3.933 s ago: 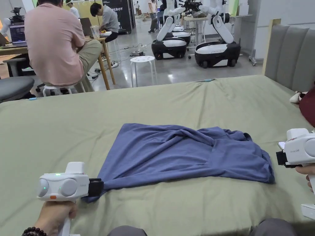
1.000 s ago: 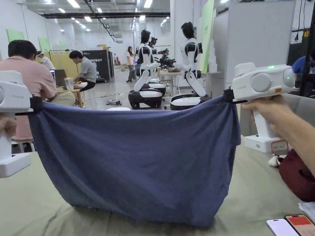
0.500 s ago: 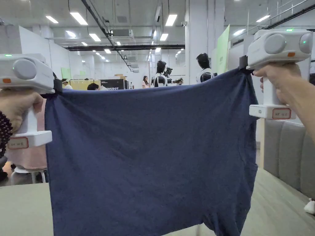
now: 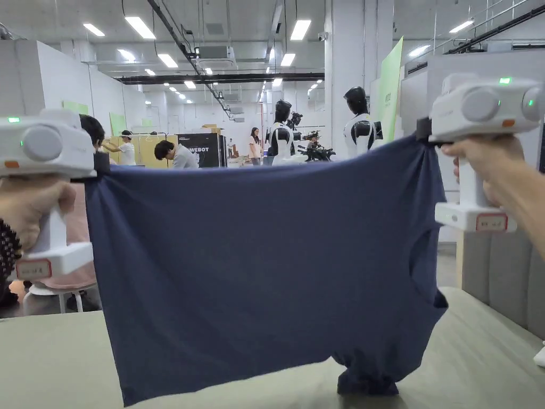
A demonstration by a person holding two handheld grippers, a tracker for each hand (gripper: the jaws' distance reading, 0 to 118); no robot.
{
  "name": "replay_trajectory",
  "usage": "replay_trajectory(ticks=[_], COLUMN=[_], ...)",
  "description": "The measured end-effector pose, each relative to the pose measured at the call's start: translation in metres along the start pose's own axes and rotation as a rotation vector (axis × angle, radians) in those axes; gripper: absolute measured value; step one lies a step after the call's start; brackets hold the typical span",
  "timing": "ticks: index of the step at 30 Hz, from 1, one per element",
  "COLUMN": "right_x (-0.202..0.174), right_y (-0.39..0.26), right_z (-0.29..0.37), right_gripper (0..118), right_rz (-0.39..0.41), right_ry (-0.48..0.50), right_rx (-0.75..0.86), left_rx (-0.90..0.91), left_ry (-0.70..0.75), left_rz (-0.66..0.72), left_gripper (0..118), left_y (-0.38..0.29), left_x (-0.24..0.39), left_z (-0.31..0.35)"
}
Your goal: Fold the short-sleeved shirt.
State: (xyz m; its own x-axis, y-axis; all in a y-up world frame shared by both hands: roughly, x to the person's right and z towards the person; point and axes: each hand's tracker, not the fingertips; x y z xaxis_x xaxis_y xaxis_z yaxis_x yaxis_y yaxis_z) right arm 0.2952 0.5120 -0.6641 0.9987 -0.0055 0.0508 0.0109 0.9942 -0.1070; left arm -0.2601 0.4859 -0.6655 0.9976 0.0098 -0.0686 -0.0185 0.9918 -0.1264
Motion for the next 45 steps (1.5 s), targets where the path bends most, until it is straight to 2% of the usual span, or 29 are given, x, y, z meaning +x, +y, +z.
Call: replay_trajectory(ticks=[2,6,9,12,15,18,23,29,32,38,42,45], right_x=[-0.001,0.005,0.009,0.012,0.015,0.022,0.035,0.041,0.043,0.047,0.050,0.050], right_y=[-0.020,-0.029,-0.033,-0.054,-0.091,-0.137,-0.220,-0.306,-0.346,-0.398,-0.430,-0.448], right_z=[-0.008,-0.004,0.020,0.059,0.102,0.142,0.213,0.288,0.311,0.316,0.301,0.297], right_gripper=[5,5,5,5,5,5,5,5,5,5,5,5], right_rz=[0.025,-0.013,-0.031,-0.005,0.044,0.056,0.045,0.018,0.027,0.009,0.112,0.139], right_ry=[-0.009,-0.001,0.008,0.050,0.064,0.087,0.095,0.113,0.111,0.086,0.087,0.086], right_rx=[-0.039,-0.042,-0.037,-0.049,-0.115,-0.176,-0.261,-0.417,-0.481,-0.688,-0.774,-0.819], left_rx=[-0.046,-0.045,-0.035,-0.027,-0.060,-0.145,-0.238,-0.340,-0.377,-0.543,-0.594,-0.624], left_ry=[-0.014,-0.029,-0.039,-0.053,-0.103,-0.108,-0.138,-0.177,-0.163,-0.137,-0.109,-0.104], left_rz=[-0.026,-0.023,-0.021,-0.033,-0.015,-0.041,-0.004,-0.081,-0.060,-0.018,-0.011,0.013], left_gripper=[5,5,5,5,5,5,5,5,5,5,5,5], left_y=[-0.017,-0.027,-0.031,-0.053,-0.092,-0.141,-0.220,-0.298,-0.335,-0.395,-0.427,-0.442], left_x=[-0.001,-0.001,0.001,0.001,-0.005,-0.009,-0.017,-0.019,-0.020,-0.018,-0.021,-0.023], left_z=[-0.008,-0.004,0.019,0.058,0.096,0.125,0.183,0.257,0.286,0.302,0.303,0.303])
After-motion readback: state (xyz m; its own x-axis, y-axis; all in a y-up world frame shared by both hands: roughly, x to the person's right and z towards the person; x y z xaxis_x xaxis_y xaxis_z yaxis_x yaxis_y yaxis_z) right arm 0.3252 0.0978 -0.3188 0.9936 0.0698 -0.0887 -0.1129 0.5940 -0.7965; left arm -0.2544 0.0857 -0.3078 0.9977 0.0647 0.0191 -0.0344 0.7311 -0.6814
